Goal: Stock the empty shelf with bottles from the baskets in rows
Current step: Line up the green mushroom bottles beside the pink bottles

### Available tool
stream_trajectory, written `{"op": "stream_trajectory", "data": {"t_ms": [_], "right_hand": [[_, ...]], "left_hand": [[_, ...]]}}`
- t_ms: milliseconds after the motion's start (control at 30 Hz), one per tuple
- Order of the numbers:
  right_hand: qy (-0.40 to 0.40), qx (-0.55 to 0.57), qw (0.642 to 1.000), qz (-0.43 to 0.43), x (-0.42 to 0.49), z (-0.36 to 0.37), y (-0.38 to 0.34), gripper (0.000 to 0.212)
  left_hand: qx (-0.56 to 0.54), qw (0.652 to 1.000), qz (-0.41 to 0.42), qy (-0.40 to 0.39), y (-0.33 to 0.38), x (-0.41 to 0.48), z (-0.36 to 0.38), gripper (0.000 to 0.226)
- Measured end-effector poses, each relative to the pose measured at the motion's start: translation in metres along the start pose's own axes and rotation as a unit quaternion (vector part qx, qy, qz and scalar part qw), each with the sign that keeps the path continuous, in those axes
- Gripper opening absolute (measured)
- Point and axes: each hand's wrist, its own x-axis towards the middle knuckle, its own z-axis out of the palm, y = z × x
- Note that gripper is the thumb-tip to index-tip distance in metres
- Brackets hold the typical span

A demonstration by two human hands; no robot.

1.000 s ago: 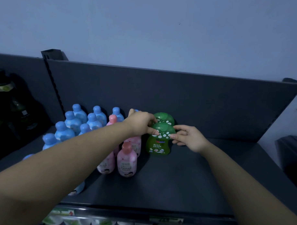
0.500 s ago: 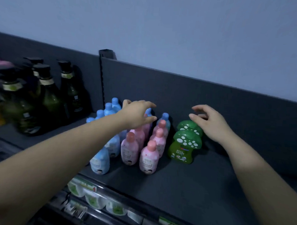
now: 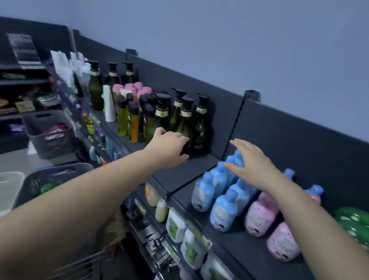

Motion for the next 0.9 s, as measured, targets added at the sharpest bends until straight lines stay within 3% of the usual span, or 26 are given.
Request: {"op": "stream_trajectory", "data": {"t_ms": [200, 500, 900], "right_hand": [[-0.07, -0.017, 0.993, -0.089, 0.053, 0.041, -0.117, 0.082], [-0.077, -0.061, 0.985, -0.145, 0.107, 0.117, -0.274, 0.084], [-0.136, -0.064, 0.961, -0.232, 0.144, 0.215, -0.413, 0.085]], "left_hand": [[0.057, 0.995, -0.063, -0.053, -0.114, -0.064, 0.0, 0.081], [0.089, 0.974, -0.159, -0.131, -0.285, -0.18, 0.005, 0.094], [0.06, 0.945, -0.267, -0.181, -0.394, -0.304, 0.05, 0.094]]}}
